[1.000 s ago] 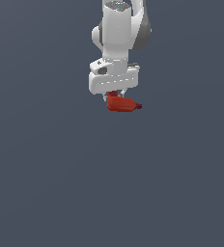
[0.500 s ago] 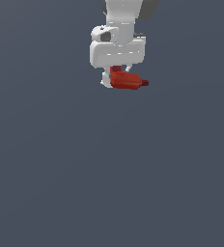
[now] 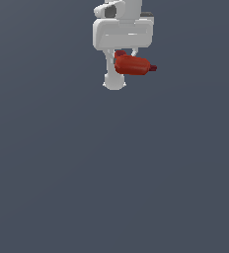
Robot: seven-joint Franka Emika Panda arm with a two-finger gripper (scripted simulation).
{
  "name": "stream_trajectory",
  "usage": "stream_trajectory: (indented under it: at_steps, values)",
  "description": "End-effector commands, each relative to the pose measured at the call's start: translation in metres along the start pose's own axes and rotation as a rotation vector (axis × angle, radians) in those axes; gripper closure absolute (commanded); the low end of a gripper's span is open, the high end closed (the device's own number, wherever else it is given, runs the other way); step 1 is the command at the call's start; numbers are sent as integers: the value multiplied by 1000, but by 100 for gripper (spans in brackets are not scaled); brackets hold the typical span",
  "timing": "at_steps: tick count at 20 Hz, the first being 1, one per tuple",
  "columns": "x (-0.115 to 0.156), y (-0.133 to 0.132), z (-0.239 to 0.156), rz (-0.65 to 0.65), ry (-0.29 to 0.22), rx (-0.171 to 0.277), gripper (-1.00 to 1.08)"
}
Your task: Pick up the object and move it to a goal position.
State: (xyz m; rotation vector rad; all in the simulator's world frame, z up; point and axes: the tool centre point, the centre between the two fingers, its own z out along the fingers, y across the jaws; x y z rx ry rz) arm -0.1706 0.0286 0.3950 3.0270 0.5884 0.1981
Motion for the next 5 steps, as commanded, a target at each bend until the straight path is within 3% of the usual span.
stream_trajectory:
  at_steps: [1,5]
  values:
    - [0,-1,-9,0,3,-1,108]
    - [-1,-2,-13,0,3,-1,108]
